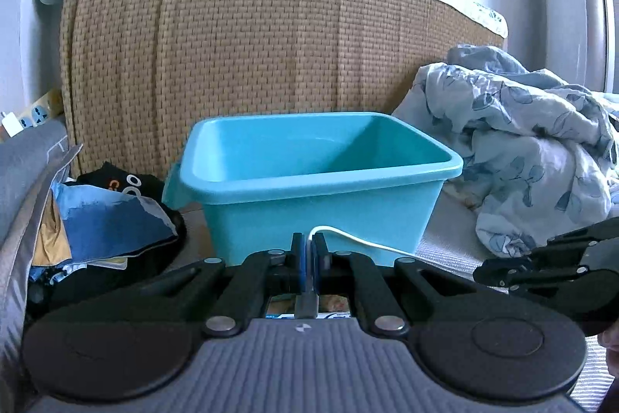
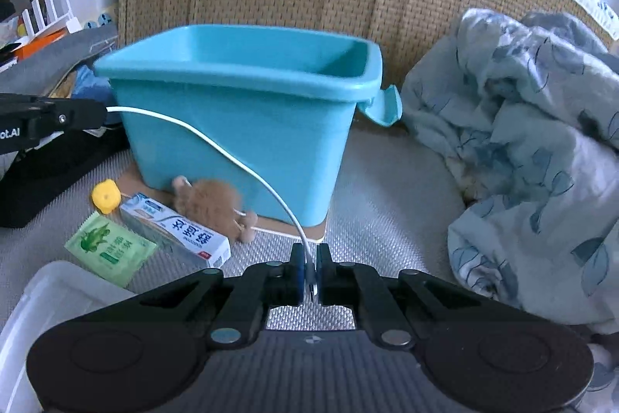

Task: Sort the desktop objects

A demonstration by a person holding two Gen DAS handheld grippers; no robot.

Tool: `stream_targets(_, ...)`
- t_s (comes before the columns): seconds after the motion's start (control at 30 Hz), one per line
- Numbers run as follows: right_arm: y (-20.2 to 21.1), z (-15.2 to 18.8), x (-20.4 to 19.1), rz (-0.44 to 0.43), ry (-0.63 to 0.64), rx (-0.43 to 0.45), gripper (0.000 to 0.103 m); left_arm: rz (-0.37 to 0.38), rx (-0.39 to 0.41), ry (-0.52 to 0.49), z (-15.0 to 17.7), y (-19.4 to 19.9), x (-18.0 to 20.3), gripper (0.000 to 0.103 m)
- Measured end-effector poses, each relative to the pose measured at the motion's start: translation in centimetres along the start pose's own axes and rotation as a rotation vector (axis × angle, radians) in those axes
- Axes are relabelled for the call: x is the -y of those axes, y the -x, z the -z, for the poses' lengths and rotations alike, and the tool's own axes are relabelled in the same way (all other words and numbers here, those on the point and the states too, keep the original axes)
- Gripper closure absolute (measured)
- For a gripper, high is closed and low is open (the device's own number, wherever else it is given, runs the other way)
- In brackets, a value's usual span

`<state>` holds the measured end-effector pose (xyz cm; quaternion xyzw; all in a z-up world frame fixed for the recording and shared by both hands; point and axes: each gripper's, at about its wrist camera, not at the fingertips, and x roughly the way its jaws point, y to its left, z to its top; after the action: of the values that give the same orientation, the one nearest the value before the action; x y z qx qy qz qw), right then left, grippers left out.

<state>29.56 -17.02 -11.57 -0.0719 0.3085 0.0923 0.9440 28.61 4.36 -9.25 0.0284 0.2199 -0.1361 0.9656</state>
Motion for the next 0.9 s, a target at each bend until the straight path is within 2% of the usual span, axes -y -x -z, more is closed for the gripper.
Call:
stream_targets(0.3, 2.3, -0.9, -1.0, 0.007, 0.051, 0.040, 0.097, 0.006, 0.010, 0.033, -0.5, 1.1, 0.1, 0.099)
stream_targets(0.73, 5.6, -1.4, 0.2, 0.027, 0.059, 0.083, 0.097, 0.007, 0.045, 0.009, -1.3, 3.8, 1.4, 0.099)
stream_targets(0.9, 7.2, -2.3, 0.0, 0.013, 0.060, 0.130, 0.097, -0.002, 0.085, 0.015, -2.4, 5.2, 1.5, 0.099)
